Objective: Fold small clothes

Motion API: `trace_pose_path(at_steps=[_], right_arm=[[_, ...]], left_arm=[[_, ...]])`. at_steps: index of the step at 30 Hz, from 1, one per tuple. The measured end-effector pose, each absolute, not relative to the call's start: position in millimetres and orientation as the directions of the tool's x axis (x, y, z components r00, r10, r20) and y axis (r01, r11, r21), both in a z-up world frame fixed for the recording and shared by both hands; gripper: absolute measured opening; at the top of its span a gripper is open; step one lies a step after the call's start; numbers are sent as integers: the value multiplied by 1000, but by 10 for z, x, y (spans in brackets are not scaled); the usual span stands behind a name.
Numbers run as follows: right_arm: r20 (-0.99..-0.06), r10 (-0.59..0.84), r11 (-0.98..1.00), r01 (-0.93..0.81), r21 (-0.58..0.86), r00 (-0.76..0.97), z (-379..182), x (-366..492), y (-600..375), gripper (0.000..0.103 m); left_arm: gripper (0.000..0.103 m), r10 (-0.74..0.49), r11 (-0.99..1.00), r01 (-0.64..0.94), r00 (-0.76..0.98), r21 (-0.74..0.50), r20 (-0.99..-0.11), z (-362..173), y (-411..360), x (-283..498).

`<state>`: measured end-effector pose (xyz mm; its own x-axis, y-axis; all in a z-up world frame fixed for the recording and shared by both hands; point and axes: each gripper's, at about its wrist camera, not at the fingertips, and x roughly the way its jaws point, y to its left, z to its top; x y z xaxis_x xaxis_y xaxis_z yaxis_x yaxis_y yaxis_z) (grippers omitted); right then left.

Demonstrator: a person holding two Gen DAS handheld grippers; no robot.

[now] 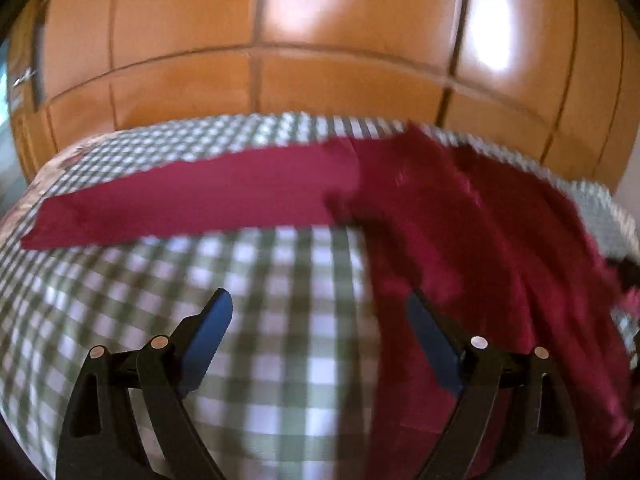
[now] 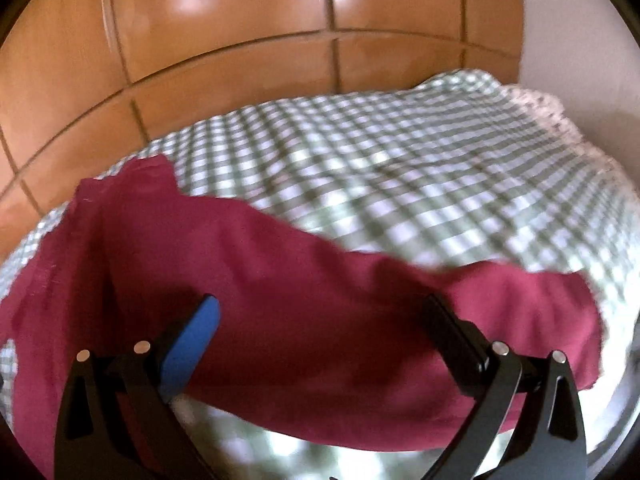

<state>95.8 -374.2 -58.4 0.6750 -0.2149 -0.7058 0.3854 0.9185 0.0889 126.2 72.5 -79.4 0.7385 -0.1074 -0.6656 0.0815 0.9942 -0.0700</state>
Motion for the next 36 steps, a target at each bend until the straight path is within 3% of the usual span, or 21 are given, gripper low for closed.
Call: trace_pose_path(at_steps=[3,7,11,13,15,17,19,22,36], right_arm=[[-694,-307,898,439,15,651,-513,838,-3968,101],[-706,-371,833,552,34,604,-507,617,-4415,101],[-798,-309,837,546,30,518,-741,605,-4629,101],[-793,-336,855,518,-30,509,-804,639,-4556,100],[-766,-337,878,477,-45,548,-819,634,-4477,79],[-753,-318,902,430,-52,576,-803,657,-4404,41],[-735,-321,928,354,-118,596,-752,728,-4250,19],[-697,-373,922,329,-204,612,-666,802,-4223,16],[-569,-639,747,595,-297,518,-261,1462,-5635,16]], left_arm=[[88,-111,994,87,701,-70,-704,-949,731,1306],[88,-142,989,80,700,-121,-700,-963,776,1271],[89,-128,992,79,703,-102,-699,-967,721,1215],[89,-134,991,78,704,-111,-698,-970,753,1235],[89,-135,990,76,704,-116,-697,-973,757,1263],[89,-136,990,75,704,-118,-697,-979,764,1286],[90,-137,990,75,704,-118,-697,-980,766,1287],[90,-140,990,75,703,-122,-697,-980,766,1287],[91,-162,986,82,700,-147,-696,-992,797,1300]])
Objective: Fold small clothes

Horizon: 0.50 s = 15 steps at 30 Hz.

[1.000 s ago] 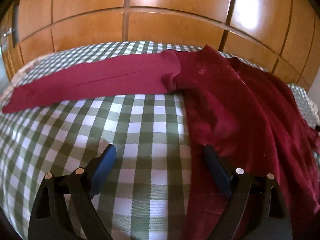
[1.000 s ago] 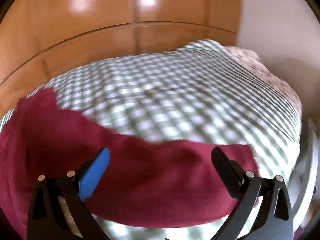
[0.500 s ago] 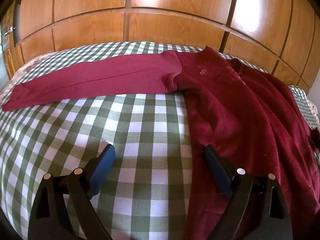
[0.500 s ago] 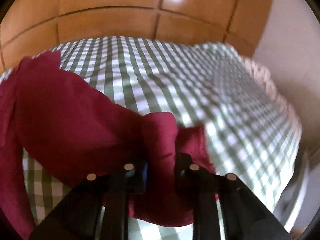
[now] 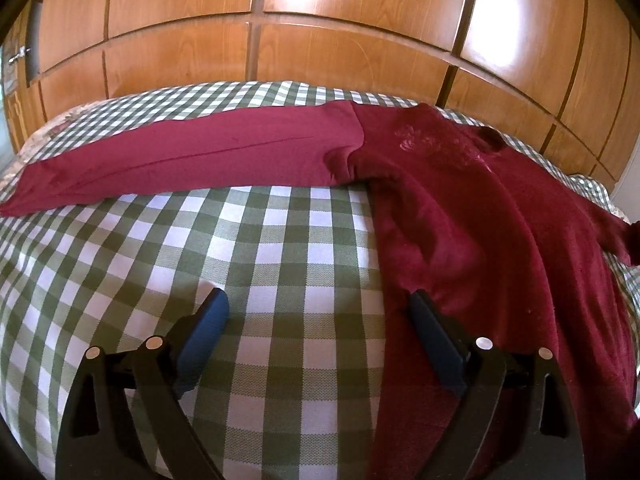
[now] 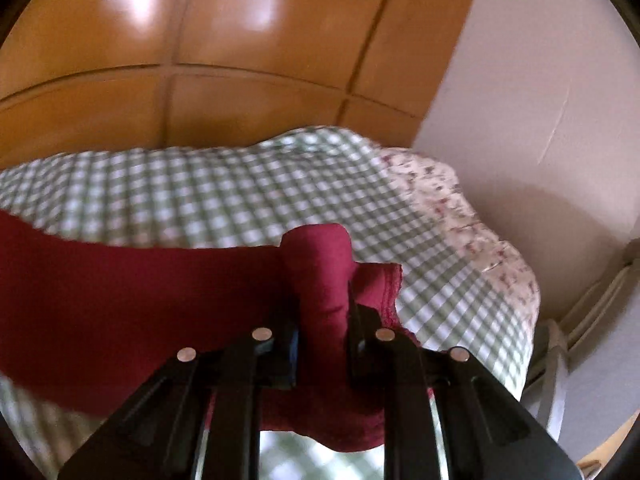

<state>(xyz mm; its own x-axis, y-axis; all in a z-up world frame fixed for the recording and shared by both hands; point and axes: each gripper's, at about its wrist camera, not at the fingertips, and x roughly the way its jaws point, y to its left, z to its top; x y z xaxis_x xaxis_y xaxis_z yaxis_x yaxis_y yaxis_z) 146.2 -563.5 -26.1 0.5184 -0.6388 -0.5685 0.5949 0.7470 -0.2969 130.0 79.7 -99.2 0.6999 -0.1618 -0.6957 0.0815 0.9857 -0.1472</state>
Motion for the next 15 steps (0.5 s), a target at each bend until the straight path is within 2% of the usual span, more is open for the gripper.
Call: trace_pose_path(at_steps=[3,5,7,11,14,15], right_arm=[[-604,-645,734,597,-322,468,-429,1648,-5769,25],[-645,-635,729,607,-318,425,-587,1687,-5834,49],[-696,-587,739,625,-253,412,-698,1634,-5914,62],[-673,-524,770,628,-112,522,-523,1307,-5795,68],[-670,-374,856,517,17,641,-391,1049,-5460,68],[-677,-278,888,452,90,681,-384,932,-5321,67]], left_arm=[[92,-162,986,82,698,-147,-697,-998,795,1310],[92,-162,986,83,699,-146,-697,-1002,793,1316],[92,-162,986,83,698,-146,-697,-1003,794,1315],[93,-163,986,84,698,-147,-697,-1003,791,1315],[95,-173,984,91,694,-154,-698,-1002,785,1320],[95,-175,984,91,693,-156,-700,-1000,785,1321]])
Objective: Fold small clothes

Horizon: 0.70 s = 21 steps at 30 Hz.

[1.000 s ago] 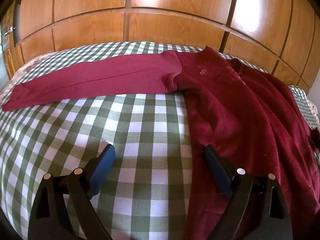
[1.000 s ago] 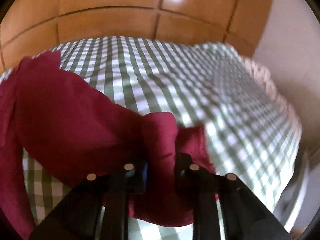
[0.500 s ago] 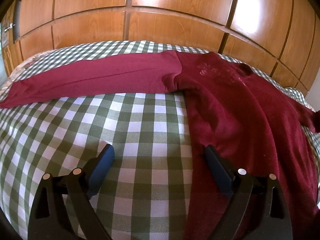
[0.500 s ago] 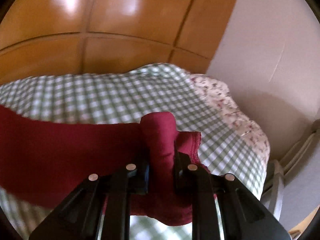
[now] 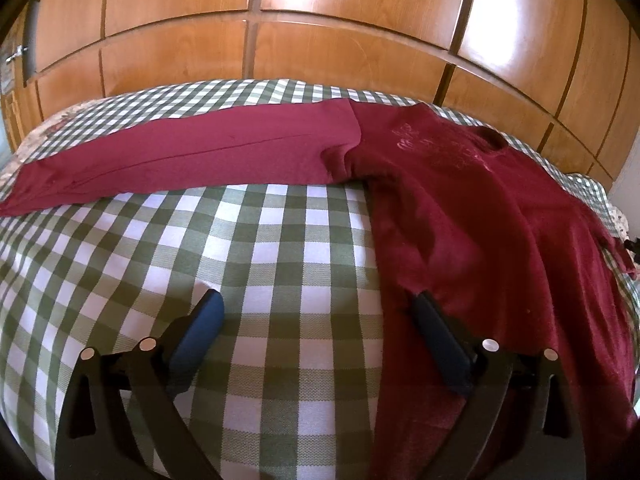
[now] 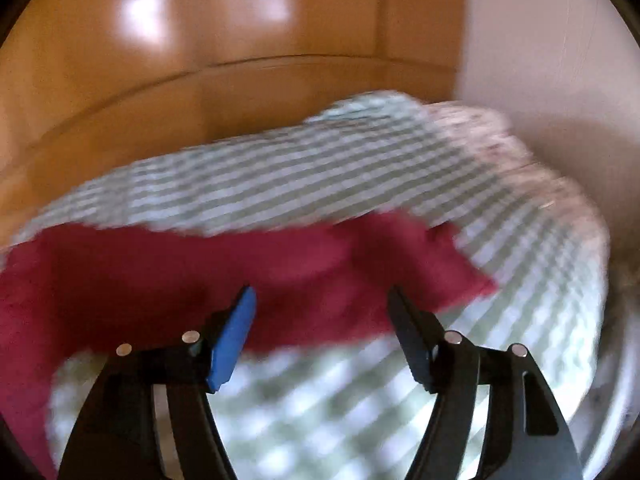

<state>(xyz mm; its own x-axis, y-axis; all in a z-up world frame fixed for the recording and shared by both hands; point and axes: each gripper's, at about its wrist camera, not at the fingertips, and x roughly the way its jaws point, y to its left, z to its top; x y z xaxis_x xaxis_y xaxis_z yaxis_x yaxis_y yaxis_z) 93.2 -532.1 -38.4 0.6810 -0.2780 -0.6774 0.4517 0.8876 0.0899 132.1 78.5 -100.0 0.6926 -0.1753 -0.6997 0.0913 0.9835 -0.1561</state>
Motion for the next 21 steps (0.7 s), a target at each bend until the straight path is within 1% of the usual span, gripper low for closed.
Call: trace_pose_path(at_steps=[1,2,3,4,8,10,11,15,17,21], right_arm=[[-684,-204,904,403,144,701,-399,849,-5225,62],[-694,-125,915,353,197,709,-427,773,-5111,54],[-706,-32,920,297,255,707,-475,681,-4958,52],[-710,25,920,262,293,704,-508,612,-4850,49],[-677,249,891,111,441,692,-614,307,-4433,49],[-661,328,868,62,493,675,-661,216,-4303,49],[-655,368,854,39,519,660,-695,179,-4251,49],[-651,434,840,-18,542,622,-788,35,-3996,49],[-643,452,835,-40,549,617,-801,-40,-3904,50],[-611,518,800,-86,594,599,-846,-213,-3729,50]], left_arm=[[95,-178,983,92,689,-159,-702,-998,788,1327],[95,-182,982,92,684,-163,-706,-991,794,1331],[95,-189,981,93,679,-171,-710,-975,804,1322],[95,-198,979,96,676,-181,-710,-962,815,1295],[95,-245,967,121,672,-223,-699,-950,875,1051],[94,-269,960,132,670,-246,-691,-949,902,917],[92,-279,957,135,671,-256,-687,-952,919,850],[86,-322,941,146,668,-305,-671,-953,979,591],[80,-351,928,152,661,-340,-663,-944,1007,508],[75,-415,897,169,640,-409,-647,-954,1047,354]])
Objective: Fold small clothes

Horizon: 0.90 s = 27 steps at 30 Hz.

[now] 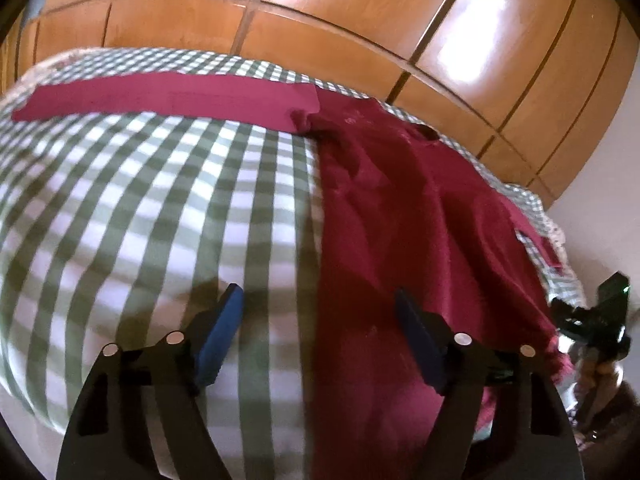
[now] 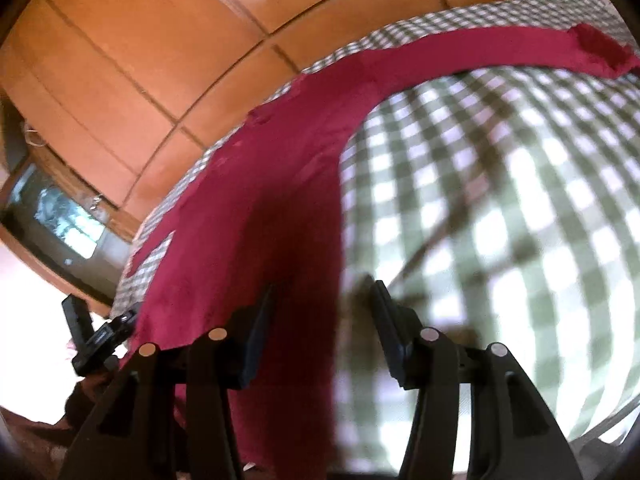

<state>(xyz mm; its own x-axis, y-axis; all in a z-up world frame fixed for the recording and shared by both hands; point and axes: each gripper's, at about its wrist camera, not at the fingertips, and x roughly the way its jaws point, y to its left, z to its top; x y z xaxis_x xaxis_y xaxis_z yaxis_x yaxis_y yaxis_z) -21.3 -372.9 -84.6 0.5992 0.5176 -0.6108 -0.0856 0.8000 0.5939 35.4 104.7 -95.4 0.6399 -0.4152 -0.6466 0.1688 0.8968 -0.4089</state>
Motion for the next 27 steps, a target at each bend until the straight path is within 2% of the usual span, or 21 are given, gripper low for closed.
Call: trace_pose_path(at_steps=[4,6,7,8,10,14,20,23,27], right_arm=[[-593,572,769,-118,629,567,-922,-259,-3623,49],[-594,593,761,-137,634,544,-919,-292,-3558,27],[-604,597,764,-146,628,527,-928,-286,-3515,12],[-620,587,776,-145,614,520,-933,-267,-3469,11],[-623,583,778,-137,613,521,-920,-260,-3467,9],[-610,551,787,-111,607,569,-773,-296,-3677,8],[-633,452,845,-74,530,628,-551,-462,-4065,8],[-687,409,875,-46,482,601,-679,-482,-4129,8],[-715,406,874,-13,485,569,-924,-494,-4127,8]], left_arm=[[69,-455,876,179,613,-448,-645,-963,1030,241],[64,-473,870,197,596,-453,-649,-960,973,216],[52,-476,870,205,586,-449,-656,-959,935,205],[35,-469,876,209,581,-435,-665,-955,896,197],[15,-467,879,213,572,-427,-675,-934,863,183],[10,-467,875,199,587,-441,-661,-813,953,113],[8,-487,867,216,563,-450,-668,-702,1019,-129],[3,-442,896,219,530,-387,-724,-863,940,-212],[3,-462,883,195,517,-427,-720,-999,1011,-204]])
